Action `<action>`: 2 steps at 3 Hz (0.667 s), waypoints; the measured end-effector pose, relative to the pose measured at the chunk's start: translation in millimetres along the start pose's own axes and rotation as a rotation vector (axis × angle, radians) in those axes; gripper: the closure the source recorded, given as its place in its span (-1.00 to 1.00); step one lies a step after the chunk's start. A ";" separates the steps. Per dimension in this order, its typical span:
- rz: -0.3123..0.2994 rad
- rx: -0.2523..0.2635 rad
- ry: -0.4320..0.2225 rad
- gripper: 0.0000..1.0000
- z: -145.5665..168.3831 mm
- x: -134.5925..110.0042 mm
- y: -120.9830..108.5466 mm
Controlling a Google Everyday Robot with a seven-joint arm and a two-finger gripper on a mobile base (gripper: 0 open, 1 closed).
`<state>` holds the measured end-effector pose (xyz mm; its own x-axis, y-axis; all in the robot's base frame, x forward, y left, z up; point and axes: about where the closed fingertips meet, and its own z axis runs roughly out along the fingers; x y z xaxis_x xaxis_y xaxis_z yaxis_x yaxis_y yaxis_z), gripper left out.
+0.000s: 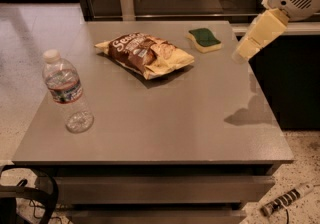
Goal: Pick brown chip bag
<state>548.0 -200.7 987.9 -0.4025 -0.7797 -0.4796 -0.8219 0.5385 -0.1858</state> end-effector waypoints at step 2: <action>0.119 0.034 -0.156 -1.00 56.2 -106.5 -12.5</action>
Offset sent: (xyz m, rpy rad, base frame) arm 0.1108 0.1630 0.0093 0.1548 -0.1013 -0.0940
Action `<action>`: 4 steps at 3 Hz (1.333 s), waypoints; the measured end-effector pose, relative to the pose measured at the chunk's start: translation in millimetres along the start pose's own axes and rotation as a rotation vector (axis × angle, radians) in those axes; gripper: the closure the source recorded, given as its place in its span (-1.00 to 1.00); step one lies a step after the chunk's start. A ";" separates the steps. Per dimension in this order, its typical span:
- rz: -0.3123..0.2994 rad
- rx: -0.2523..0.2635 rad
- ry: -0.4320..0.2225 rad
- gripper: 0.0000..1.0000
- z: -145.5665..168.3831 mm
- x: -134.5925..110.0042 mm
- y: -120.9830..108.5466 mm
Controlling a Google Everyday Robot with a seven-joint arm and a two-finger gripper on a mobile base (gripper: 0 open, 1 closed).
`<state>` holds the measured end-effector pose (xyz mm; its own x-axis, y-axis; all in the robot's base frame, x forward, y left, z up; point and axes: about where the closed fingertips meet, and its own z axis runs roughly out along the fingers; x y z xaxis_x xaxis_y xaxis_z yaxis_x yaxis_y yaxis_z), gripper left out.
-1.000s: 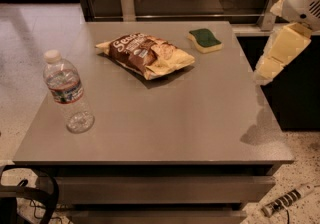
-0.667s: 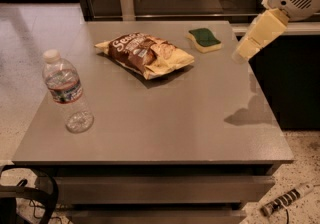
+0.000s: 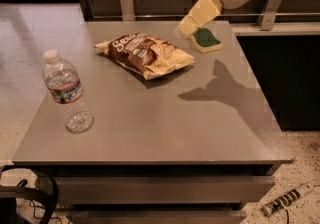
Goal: Pick brown chip bag
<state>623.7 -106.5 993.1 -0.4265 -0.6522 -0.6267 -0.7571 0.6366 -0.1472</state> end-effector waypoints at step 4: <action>0.017 0.043 0.230 -1.00 95.7 -46.3 15.5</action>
Offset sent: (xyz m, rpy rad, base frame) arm 0.0182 0.0345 -0.0048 -0.0109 0.0072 -0.0211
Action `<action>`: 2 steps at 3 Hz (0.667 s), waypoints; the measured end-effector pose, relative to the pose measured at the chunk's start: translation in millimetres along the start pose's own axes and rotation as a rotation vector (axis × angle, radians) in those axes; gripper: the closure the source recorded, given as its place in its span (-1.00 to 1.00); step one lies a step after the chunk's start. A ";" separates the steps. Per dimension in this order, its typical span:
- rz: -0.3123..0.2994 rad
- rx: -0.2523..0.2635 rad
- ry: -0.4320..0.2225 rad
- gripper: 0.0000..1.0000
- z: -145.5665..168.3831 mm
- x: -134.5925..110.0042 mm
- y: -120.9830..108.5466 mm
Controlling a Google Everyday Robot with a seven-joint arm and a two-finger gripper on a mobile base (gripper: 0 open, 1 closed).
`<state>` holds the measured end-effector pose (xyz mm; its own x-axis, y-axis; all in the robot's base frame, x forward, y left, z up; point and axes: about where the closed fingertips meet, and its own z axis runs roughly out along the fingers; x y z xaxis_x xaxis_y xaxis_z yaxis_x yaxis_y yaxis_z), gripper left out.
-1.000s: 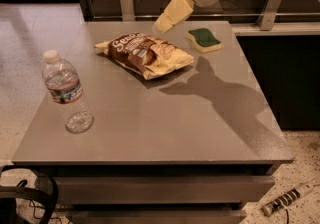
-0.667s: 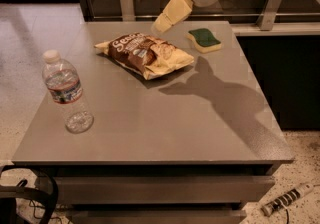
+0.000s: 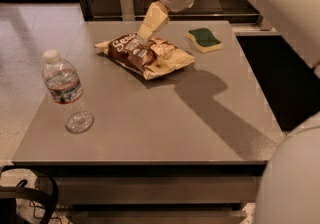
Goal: Pick brown chip bag
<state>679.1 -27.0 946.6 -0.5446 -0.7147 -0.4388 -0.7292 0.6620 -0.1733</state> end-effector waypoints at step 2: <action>0.037 -0.027 0.194 -1.00 64.9 -2.1 1.5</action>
Offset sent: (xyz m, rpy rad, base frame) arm 0.0371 0.0189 -0.0808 -0.1479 0.2440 -0.0899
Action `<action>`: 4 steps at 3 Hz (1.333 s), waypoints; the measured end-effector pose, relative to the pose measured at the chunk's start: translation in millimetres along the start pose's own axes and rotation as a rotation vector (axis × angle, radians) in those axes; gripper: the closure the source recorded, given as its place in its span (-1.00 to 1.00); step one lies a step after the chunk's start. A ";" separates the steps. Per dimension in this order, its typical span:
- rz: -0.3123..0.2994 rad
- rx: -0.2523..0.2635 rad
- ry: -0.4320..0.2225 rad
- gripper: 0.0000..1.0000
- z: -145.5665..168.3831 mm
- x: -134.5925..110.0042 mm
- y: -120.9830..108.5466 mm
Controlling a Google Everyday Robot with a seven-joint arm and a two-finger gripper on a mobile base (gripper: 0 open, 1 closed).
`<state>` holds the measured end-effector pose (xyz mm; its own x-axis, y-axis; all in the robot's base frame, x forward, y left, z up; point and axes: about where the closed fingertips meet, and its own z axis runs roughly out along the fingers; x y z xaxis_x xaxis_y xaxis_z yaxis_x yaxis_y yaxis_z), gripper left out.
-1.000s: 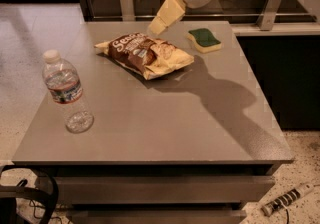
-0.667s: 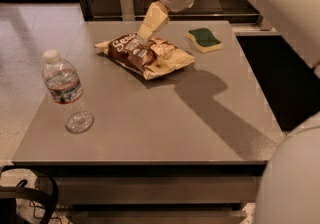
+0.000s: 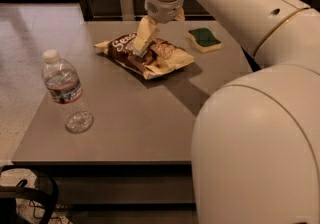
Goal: Pick brown chip bag
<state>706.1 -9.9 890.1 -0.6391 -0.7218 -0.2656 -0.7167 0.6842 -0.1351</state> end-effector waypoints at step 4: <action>-0.025 -0.382 -0.059 -0.03 69.6 -9.7 67.1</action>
Offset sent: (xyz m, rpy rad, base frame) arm -0.0203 0.0396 -0.0640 0.2861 0.2348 0.1068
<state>683.7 50.2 817.2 -0.6105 -0.7232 -0.3231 -0.7916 0.5702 0.2196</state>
